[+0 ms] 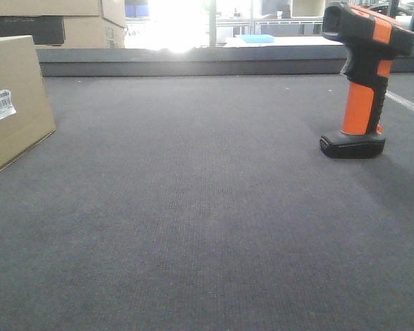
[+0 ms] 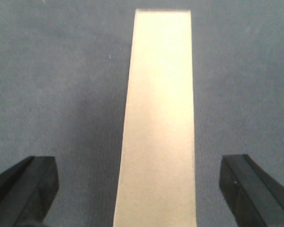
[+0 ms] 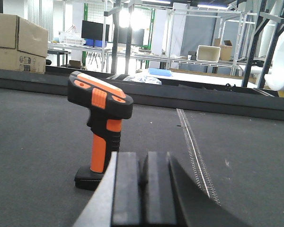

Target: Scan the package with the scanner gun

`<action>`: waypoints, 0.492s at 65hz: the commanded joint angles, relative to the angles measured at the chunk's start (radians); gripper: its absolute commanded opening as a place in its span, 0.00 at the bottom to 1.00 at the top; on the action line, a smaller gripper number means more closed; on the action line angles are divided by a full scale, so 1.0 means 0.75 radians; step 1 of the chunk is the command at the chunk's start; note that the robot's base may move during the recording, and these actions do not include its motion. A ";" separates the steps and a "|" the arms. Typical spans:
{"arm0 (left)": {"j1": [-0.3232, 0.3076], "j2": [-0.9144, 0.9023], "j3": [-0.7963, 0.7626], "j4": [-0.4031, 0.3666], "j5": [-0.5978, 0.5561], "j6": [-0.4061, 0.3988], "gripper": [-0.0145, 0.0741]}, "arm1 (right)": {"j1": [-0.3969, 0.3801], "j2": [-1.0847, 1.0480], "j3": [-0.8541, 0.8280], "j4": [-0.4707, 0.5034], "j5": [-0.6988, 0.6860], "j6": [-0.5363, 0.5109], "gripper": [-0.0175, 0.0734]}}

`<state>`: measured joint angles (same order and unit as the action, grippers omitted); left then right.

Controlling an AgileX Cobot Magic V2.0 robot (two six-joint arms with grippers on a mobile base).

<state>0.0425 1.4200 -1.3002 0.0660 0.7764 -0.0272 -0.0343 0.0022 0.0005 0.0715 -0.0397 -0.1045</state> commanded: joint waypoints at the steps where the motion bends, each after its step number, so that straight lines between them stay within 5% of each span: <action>1: -0.007 0.046 -0.059 -0.013 0.058 -0.001 0.84 | -0.003 -0.003 -0.001 -0.008 -0.029 0.001 0.01; 32: -0.010 0.160 -0.121 -0.014 0.248 -0.001 0.84 | -0.003 -0.003 -0.001 -0.008 -0.029 0.001 0.01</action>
<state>0.0409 1.5289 -1.3832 0.0660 0.9534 -0.0272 -0.0343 0.0022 0.0005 0.0715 -0.0397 -0.1045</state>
